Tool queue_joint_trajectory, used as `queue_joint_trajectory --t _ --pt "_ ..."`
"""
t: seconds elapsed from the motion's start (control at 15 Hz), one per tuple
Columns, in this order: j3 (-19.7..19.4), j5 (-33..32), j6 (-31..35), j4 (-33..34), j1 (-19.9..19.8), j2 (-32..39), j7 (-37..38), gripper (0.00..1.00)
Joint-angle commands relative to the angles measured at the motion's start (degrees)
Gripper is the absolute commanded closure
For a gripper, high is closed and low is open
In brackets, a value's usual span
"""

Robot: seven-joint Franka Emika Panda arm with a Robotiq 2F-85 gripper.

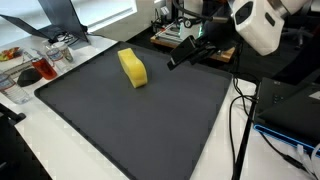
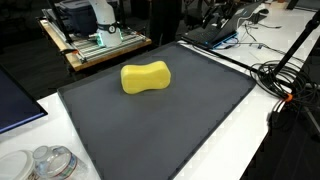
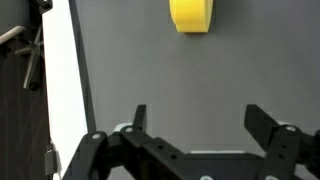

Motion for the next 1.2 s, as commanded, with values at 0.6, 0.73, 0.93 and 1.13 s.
queue_joint_trajectory --t 0.6,0.73,0.93,1.13 --pt "1.2 0.0 23.5 -34.8 -5.2 -21.9 11.5 0.0" --pt "1.0 0.6 29.4 -40.8 -6.8 -25.2 14.7 0.0" --pt "0.1 1.2 41.5 -50.4 -9.4 -29.8 18.4 0.0" --pt "-1.3 0.2 49.7 -60.4 -11.5 -34.6 20.9 0.0"
